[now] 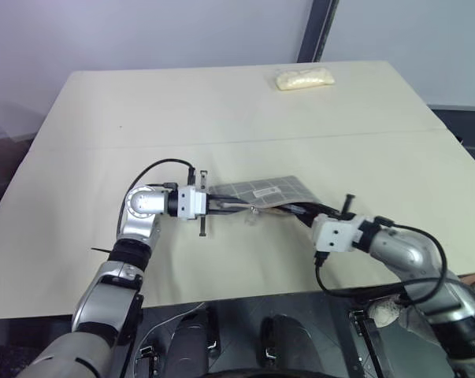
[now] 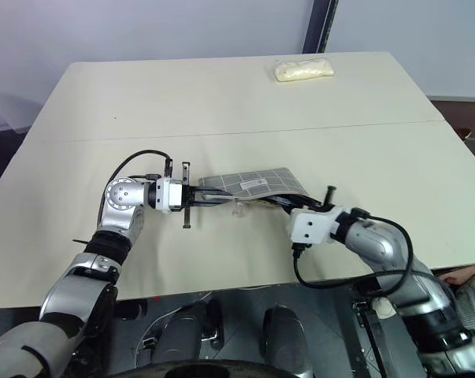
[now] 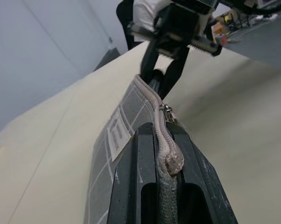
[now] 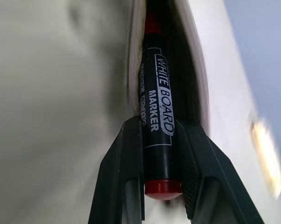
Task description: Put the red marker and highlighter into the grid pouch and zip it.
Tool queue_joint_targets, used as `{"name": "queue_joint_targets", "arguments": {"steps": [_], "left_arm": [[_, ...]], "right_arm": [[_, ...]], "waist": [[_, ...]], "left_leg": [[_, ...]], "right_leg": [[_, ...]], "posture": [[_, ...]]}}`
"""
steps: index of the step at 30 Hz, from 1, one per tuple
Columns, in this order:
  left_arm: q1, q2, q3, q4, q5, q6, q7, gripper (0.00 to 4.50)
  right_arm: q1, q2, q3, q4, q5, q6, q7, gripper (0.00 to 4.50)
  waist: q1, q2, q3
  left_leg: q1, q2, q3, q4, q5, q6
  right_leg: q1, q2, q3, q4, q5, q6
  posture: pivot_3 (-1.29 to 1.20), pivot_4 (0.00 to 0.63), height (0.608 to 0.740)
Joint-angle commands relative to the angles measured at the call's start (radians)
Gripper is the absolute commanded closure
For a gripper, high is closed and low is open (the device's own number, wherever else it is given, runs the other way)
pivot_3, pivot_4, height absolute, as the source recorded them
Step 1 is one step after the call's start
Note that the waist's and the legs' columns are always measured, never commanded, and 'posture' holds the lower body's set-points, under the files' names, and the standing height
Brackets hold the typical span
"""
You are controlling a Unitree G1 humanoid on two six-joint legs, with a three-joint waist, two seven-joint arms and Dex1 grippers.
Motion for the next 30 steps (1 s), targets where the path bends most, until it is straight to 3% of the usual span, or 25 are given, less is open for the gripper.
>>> {"name": "queue_joint_targets", "arguments": {"steps": [1, 6, 11, 14, 22, 27, 30], "left_arm": [[0.006, -0.008, -0.006, -0.034, -0.027, -0.022, -0.013, 4.5], [0.031, 0.002, -0.013, -0.05, -0.024, -0.034, -0.02, 4.5], [0.043, 0.0, -0.007, -0.05, -0.016, -0.017, 0.017, 4.5], [0.054, 0.002, -0.016, -0.058, -0.004, -0.016, 0.034, 4.5], [0.049, -0.02, -0.037, -0.054, 0.063, -0.001, 0.139, 4.5], [0.009, -0.051, -0.058, -0.019, 0.125, -0.024, 0.218, 4.5], [-0.008, -0.071, -0.068, -0.002, 0.171, -0.047, 0.281, 4.5]], "right_arm": [[-0.059, 0.034, 0.066, 0.05, -0.052, -0.081, -0.012, 4.08], [-0.089, 0.073, 0.078, 0.097, -0.025, -0.152, -0.039, 4.08], [-0.039, 0.054, 0.003, 0.075, 0.072, -0.15, -0.029, 1.69], [0.055, 0.073, -0.101, -0.042, 0.244, -0.066, -0.03, 0.16], [0.34, 0.148, -0.215, -0.375, 0.579, 0.154, -0.055, 0.07], [0.408, 0.275, -0.107, -0.4, 0.687, 0.371, -0.12, 0.07], [0.413, 0.309, -0.02, -0.338, 0.617, 0.439, -0.13, 0.07]], "waist": [[0.001, 0.0, 0.0], [0.002, 0.0, 0.0], [0.004, 0.0, 0.0], [0.006, 0.0, 0.0], [0.004, 0.0, 0.0], [0.003, 0.0, 0.0], [0.004, 0.0, 0.0]], "left_leg": [[0.0, 0.0, 0.0, 0.0, 0.0, 0.0], [0.0, 0.0, 0.0, 0.001, 0.0, 0.0], [0.001, 0.0, 0.0, 0.002, 0.0, 0.0], [0.0, 0.0, 0.0, 0.002, 0.0, 0.0], [0.002, 0.001, -0.001, 0.002, 0.0, 0.0], [0.002, 0.001, -0.002, 0.003, -0.001, -0.001], [0.001, 0.001, -0.002, 0.003, -0.001, -0.002]], "right_leg": [[0.001, 0.0, 0.0, 0.0, 0.0, 0.0], [0.001, 0.0, 0.0, 0.0, 0.001, 0.001], [0.002, 0.0, 0.0, 0.001, 0.001, 0.001], [0.002, -0.001, 0.0, 0.001, 0.001, 0.001], [0.003, -0.001, 0.0, 0.001, 0.001, 0.001], [0.001, -0.002, 0.0, -0.001, 0.001, -0.002], [0.0, -0.002, 0.0, -0.001, 0.0, -0.003]], "posture": [[0.0, 0.15, 0.74], [0.0, 0.15, 0.74], [0.0, 0.15, 0.74], [0.0, 0.15, 0.74], [0.0, 0.15, 0.74], [0.0, 0.15, 0.74], [0.0, 0.15, 0.74]]}}
